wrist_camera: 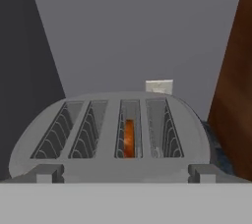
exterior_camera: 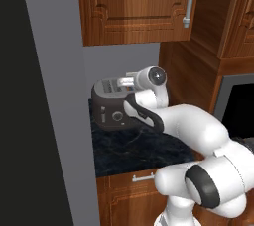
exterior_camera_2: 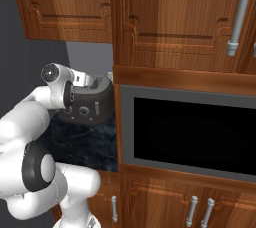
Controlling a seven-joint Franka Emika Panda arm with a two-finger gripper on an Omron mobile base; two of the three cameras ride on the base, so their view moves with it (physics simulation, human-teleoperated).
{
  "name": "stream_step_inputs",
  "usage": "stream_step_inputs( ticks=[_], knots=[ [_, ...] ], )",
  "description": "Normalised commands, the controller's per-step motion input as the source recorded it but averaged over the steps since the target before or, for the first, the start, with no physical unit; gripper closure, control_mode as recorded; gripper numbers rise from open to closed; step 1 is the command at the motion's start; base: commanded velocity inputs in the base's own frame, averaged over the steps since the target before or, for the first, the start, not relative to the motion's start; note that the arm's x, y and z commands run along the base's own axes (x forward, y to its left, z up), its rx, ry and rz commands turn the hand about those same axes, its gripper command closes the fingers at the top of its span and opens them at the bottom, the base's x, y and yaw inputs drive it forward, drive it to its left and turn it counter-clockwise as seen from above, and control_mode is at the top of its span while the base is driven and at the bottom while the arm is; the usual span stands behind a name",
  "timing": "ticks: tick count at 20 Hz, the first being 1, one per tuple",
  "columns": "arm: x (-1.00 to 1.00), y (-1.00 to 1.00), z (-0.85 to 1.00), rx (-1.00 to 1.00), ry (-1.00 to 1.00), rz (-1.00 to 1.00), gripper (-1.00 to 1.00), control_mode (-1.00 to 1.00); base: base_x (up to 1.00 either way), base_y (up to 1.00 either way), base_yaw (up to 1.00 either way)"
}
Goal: Start the toaster. Once the lever pops up, take the bread to the plate on the dining counter.
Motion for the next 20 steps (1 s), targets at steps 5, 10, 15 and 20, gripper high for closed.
stream_step_inputs(
  ticks=[5,10,15,20],
  knots=[
    [0.22,0.0,0.0,0.0,0.0,0.0,-1.0,-1.0,0.0,0.0,0.0],
    [0.14,0.0,0.0,0.0,0.0,0.0,-1.0,-1.0,0.0,0.0,0.0],
    [0.04,0.0,0.0,0.0,0.0,0.0,-1.0,-1.0,0.0,0.0,0.0],
    [0.1,0.0,0.0,0.0,0.0,0.0,-1.0,-1.0,0.0,0.0,0.0]
  ],
)
